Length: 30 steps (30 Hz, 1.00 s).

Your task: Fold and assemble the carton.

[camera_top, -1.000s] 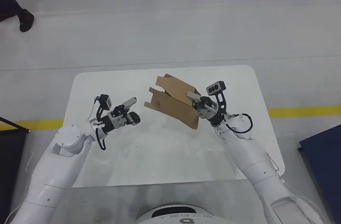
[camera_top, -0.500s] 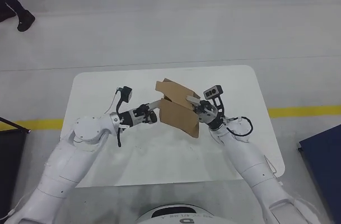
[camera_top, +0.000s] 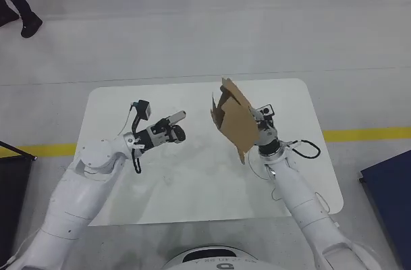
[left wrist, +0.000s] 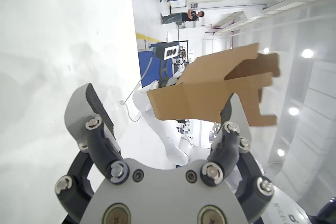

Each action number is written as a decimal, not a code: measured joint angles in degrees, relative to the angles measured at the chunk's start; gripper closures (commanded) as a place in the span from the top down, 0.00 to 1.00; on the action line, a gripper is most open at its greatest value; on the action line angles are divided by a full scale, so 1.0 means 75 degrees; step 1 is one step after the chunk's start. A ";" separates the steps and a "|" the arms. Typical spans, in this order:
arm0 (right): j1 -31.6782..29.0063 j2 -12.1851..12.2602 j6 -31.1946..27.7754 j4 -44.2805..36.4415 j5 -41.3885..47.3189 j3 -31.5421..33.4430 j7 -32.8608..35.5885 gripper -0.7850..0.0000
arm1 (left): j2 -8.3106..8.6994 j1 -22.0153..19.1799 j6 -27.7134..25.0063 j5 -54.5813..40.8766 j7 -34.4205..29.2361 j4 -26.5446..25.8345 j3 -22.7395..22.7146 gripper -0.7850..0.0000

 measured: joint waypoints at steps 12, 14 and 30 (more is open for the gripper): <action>0.0454 -0.0334 0.0748 0.1110 0.0586 -0.0619 0.0737 0.00 | 0.0000 0.0190 0.1445 0.0195 0.0874 -0.1799 -0.0134 1.00; 0.0495 -0.0370 0.0736 0.1214 0.0554 -0.0653 0.0840 0.00 | -0.0027 0.0084 0.1611 0.0278 0.1123 -0.1929 -0.0057 1.00; 0.0481 -0.0513 0.0728 0.1444 0.0295 -0.0612 0.1071 0.00 | -0.0263 -0.0762 0.2363 0.1557 0.1721 -0.1702 0.1212 1.00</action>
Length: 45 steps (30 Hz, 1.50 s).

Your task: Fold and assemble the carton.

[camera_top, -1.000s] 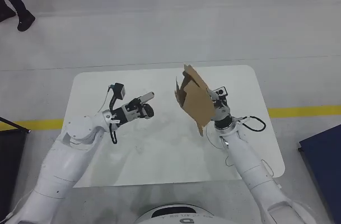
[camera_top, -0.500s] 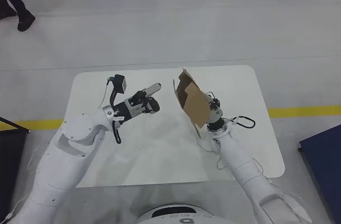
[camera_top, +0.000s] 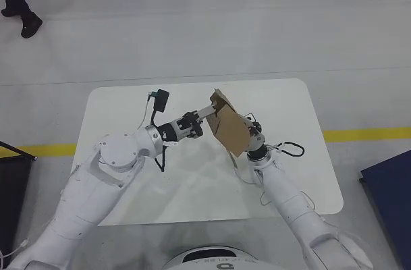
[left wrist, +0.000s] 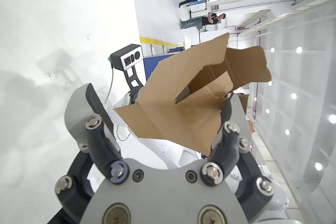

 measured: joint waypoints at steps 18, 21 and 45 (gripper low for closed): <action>-0.0198 -0.0057 0.0183 -0.0398 -0.0232 0.0229 -0.0034 0.00 | -0.0101 0.0007 0.0333 0.0383 0.0340 0.0221 0.0057 1.00; -0.0232 -0.0063 0.0161 -0.0445 -0.0281 0.0275 -0.0073 0.00 | -0.0108 0.0102 0.0187 0.0188 0.0501 0.0179 -0.0140 1.00; -0.0521 -0.0080 0.0176 -0.0586 -0.0530 0.0656 -0.0125 0.00 | -0.0045 0.0390 0.0164 0.1276 -0.0129 -0.0699 -0.0369 1.00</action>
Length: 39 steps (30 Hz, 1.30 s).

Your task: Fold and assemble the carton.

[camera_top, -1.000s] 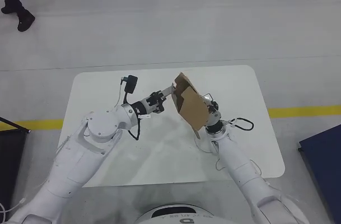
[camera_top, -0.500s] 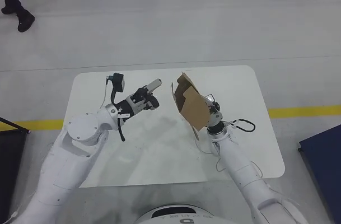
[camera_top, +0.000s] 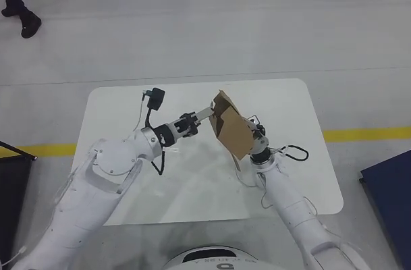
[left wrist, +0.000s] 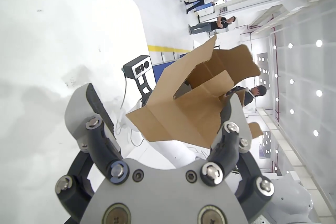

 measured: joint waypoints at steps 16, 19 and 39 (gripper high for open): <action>-0.0039 -0.0036 0.0136 -0.0158 -0.0130 0.0085 -0.0061 0.00 | -0.0083 -0.0185 0.0460 0.1035 0.0464 0.0096 0.0274 1.00; -0.0030 -0.0045 0.0155 -0.0168 -0.0150 0.0093 -0.0076 0.00 | -0.0093 -0.0186 0.0495 0.1166 0.0482 0.0127 0.0282 1.00; -0.0032 -0.0110 0.0097 -0.0092 -0.0190 0.0175 -0.0143 0.00 | 0.0003 -0.0131 0.0298 0.2064 -0.0477 -0.0380 -0.0127 1.00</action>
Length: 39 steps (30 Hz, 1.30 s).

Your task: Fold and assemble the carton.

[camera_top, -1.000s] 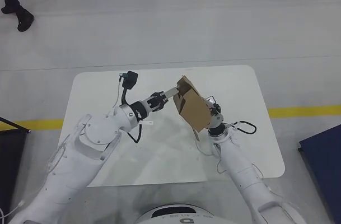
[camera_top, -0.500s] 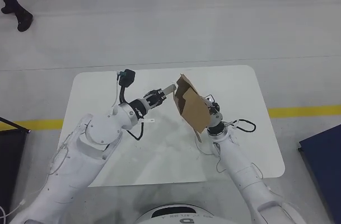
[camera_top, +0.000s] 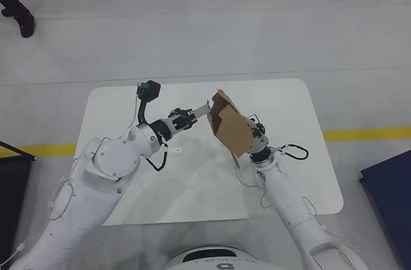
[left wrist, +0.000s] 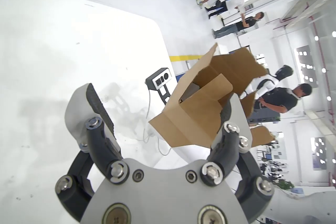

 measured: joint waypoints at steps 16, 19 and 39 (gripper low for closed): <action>-0.0046 -0.0031 0.0023 -0.0035 -0.0016 0.0102 0.0007 0.00 | -0.0140 -0.0473 0.0327 0.0627 0.0117 0.0488 0.0443 1.00; -0.0052 -0.0039 0.0056 -0.0062 -0.0021 0.0104 -0.0018 0.00 | -0.0172 -0.0569 0.0396 0.0662 0.0103 0.0645 0.0513 1.00; -0.0067 -0.0045 -0.0020 -0.0060 0.0012 0.0269 -0.0110 0.00 | -0.0232 0.0071 -0.0298 -0.4467 -0.0744 0.0737 -0.1289 1.00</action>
